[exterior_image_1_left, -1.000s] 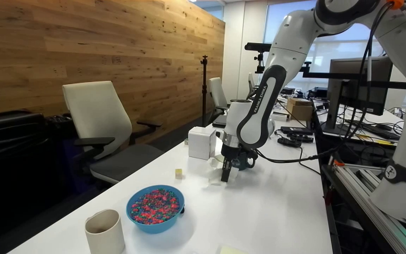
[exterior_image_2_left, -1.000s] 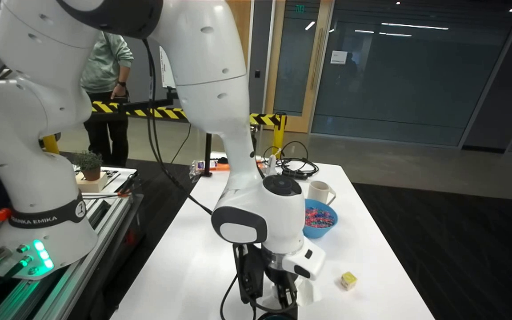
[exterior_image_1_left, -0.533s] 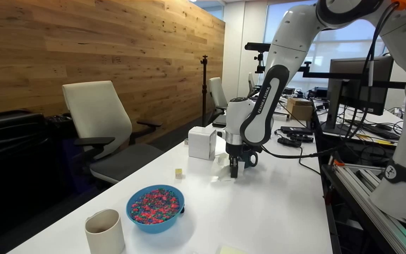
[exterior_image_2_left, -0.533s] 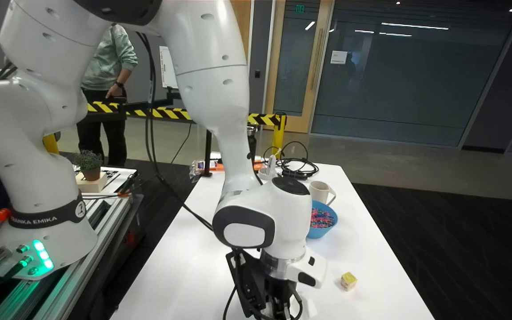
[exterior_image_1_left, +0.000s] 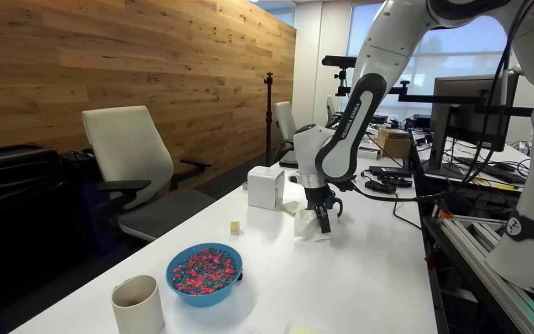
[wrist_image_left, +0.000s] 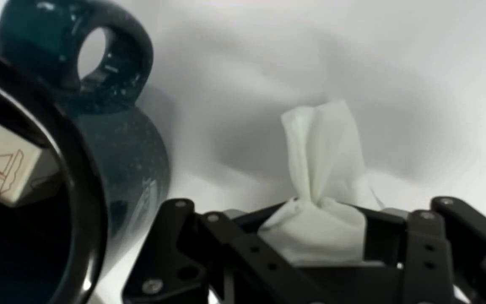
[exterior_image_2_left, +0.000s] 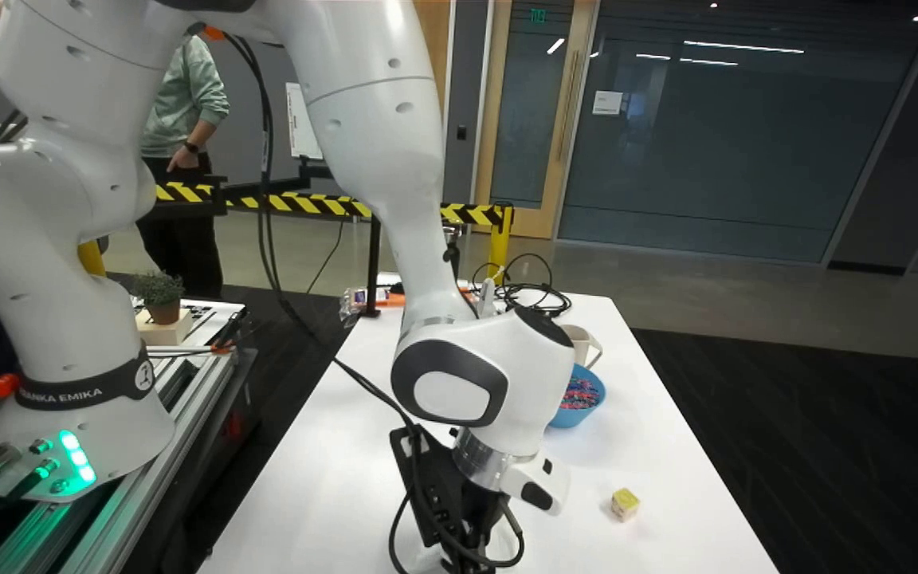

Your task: Use the white napkin to wipe the counter.

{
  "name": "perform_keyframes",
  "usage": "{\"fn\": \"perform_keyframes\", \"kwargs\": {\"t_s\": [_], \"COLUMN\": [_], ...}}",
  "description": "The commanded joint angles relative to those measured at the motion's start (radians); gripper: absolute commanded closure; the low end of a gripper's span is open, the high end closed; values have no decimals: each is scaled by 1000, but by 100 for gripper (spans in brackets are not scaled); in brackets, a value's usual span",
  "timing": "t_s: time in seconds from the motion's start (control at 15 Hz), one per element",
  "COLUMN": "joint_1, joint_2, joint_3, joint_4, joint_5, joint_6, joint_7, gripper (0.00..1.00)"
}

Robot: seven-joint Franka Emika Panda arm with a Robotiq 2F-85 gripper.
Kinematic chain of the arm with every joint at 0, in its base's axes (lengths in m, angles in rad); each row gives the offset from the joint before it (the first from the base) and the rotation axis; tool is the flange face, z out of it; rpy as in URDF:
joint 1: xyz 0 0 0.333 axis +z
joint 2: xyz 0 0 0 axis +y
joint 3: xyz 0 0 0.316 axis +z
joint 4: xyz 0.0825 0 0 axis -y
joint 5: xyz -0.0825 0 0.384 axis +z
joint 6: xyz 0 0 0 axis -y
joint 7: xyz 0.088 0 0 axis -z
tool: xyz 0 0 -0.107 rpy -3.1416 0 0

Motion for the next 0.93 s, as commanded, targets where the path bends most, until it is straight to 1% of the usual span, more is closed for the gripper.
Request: {"fn": "perform_keyframes", "kwargs": {"t_s": [0.0,0.33,0.47,0.6,0.67,0.73,0.8,0.87], "joint_1": [13,35,36,34,33,30,27,30], "joint_2": [-89,-144,-165,-181,-188,-193,-203,-206], "joint_3": [9,37,61,81,88,94,98,98], "joint_4": [-32,-48,-53,-52,-52,-57,-70,-64], "joint_5": [1,20,49,82,100,125,153,171], "joint_6": [-168,-305,-386,-437,-451,-429,-374,-384], "joint_7": [15,23,7,5,6,15,23,32], "gripper": [100,100,100,100,100,100,100,100]}}
